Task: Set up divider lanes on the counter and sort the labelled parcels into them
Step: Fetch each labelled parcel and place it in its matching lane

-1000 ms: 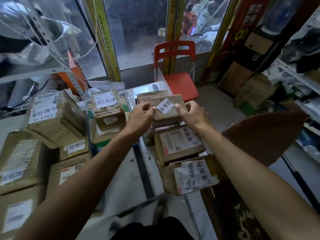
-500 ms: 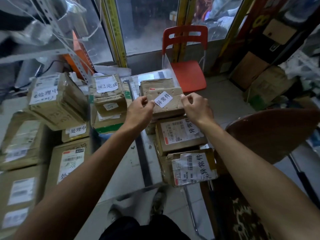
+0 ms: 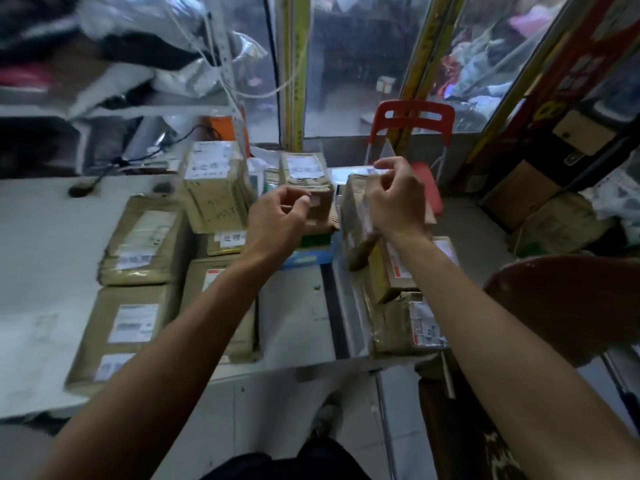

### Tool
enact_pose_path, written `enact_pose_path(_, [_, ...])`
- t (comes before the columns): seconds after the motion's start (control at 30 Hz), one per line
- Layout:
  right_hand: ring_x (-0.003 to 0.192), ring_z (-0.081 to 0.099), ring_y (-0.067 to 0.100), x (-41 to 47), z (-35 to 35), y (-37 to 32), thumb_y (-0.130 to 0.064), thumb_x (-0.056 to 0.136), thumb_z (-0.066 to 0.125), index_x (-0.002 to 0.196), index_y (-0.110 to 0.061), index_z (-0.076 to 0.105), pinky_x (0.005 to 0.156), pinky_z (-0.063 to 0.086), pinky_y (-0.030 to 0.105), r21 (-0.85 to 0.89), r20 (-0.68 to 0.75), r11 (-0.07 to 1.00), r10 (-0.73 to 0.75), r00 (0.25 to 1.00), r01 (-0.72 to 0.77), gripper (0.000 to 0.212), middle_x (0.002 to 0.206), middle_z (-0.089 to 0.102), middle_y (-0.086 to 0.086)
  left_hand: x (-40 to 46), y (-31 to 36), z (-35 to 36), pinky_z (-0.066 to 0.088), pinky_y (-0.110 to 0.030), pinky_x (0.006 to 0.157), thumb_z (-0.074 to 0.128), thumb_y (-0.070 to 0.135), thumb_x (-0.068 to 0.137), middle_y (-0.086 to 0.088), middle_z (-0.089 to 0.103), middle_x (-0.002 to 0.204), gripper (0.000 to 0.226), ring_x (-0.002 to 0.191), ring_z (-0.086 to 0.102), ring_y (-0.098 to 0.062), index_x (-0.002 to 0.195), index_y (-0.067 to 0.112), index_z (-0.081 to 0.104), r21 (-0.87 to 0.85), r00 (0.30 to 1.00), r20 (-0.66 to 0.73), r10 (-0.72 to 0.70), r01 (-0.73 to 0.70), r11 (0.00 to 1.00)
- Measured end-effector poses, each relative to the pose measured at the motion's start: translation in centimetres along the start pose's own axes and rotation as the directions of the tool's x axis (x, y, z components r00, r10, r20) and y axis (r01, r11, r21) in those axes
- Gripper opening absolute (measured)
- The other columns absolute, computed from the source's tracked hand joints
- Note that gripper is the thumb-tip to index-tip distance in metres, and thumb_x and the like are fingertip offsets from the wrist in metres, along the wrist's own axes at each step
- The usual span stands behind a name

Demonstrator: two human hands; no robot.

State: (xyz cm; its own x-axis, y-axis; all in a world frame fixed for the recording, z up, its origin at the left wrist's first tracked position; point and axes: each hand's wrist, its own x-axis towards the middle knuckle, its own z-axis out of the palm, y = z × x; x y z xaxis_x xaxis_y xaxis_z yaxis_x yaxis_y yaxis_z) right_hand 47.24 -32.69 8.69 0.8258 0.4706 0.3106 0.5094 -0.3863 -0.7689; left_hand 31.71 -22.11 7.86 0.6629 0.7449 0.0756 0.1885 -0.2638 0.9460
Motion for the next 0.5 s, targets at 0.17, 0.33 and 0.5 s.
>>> enact_pose_path(0.17, [0.09, 0.062, 0.017, -7.7, 11.7, -13.4, -0.028, 0.098, 0.061, 0.12, -0.019, 0.062, 0.076, 0.045, 0.029, -0.018, 0.359, 0.972, -0.213, 0.909, 0.235, 0.024, 0.093, 0.064, -0.005, -5.5, -4.6, -16.8, 0.055, -0.035, 0.085, 0.058, 0.032, 0.094, 0.0, 0.071, 0.104, 0.023, 0.097, 0.067, -0.02, 0.11, 0.021, 0.069, 0.492, 0.964, -0.24, 0.118, 0.016, 0.87])
enact_pose_path(0.33, [0.111, 0.06, 0.027, -20.0, 26.4, -25.1, -0.038, 0.099, 0.053, 0.137, -0.02, 0.051, 0.085, 0.047, 0.037, -0.016, 0.746, 0.859, -0.331, 0.578, 0.512, 0.042, 0.117, 0.065, 0.005, -17.6, -12.7, -36.8, 0.049, -0.043, 0.093, 0.055, 0.032, 0.098, -0.007, 0.064, 0.128, 0.033, 0.12, 0.057, -0.031, 0.127, 0.018, 0.065, 0.683, 0.859, -0.509, -0.06, 0.445, 0.58])
enact_pose_path(0.5, [0.116, 0.058, 0.031, -32.1, 36.3, -32.3, -0.041, 0.102, 0.045, 0.141, -0.015, 0.047, 0.088, 0.048, 0.039, 0.03, 0.866, 0.634, -0.403, 0.297, 0.773, 0.047, 0.126, 0.064, 0.008, -30.6, -18.4, -50.6, 0.052, -0.043, 0.089, 0.049, 0.032, 0.101, -0.011, 0.062, 0.123, 0.036, 0.114, 0.057, -0.034, 0.129, 0.015, 0.064, 0.634, 0.717, -0.652, -0.249, 0.694, 0.341])
